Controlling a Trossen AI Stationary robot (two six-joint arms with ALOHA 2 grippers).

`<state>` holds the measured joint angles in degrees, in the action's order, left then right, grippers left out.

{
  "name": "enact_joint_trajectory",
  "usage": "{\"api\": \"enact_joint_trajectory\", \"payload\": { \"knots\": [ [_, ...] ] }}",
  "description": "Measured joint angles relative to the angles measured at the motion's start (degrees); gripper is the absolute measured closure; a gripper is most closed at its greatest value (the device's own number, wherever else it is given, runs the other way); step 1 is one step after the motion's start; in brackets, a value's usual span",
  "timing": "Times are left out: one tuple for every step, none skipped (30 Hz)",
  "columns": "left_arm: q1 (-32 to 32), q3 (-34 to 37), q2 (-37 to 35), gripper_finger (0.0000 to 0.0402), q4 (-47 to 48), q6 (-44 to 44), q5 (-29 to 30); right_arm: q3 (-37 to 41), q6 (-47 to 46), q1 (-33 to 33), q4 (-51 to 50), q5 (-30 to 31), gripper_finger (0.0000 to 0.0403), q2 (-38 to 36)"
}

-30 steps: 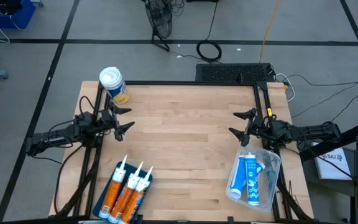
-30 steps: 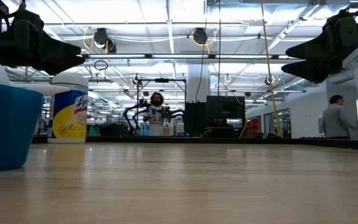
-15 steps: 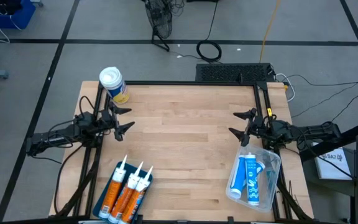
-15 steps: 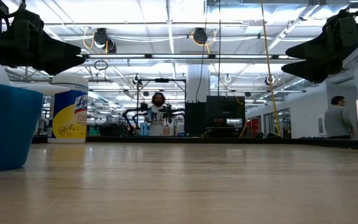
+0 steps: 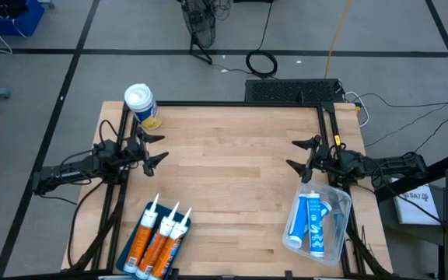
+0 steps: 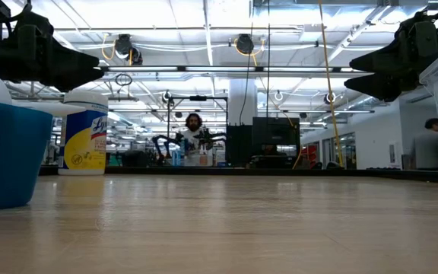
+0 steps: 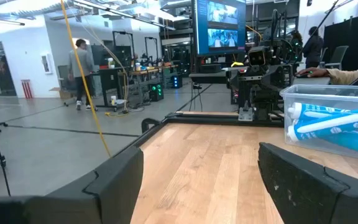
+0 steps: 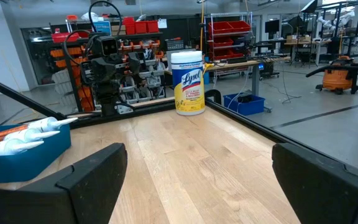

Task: Pick & place silicon tubes, Sealant and Lysol wipes
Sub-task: Return to Home Position

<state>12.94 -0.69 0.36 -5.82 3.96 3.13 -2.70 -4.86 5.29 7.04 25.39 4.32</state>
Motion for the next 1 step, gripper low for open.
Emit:
{"api": "enact_joint_trajectory", "payload": {
  "knots": [
    [0.0,0.0,0.0,0.0091,0.0,0.0,0.0,0.0,0.0,0.0,0.0,0.0,0.0028,0.0]
  ]
}}
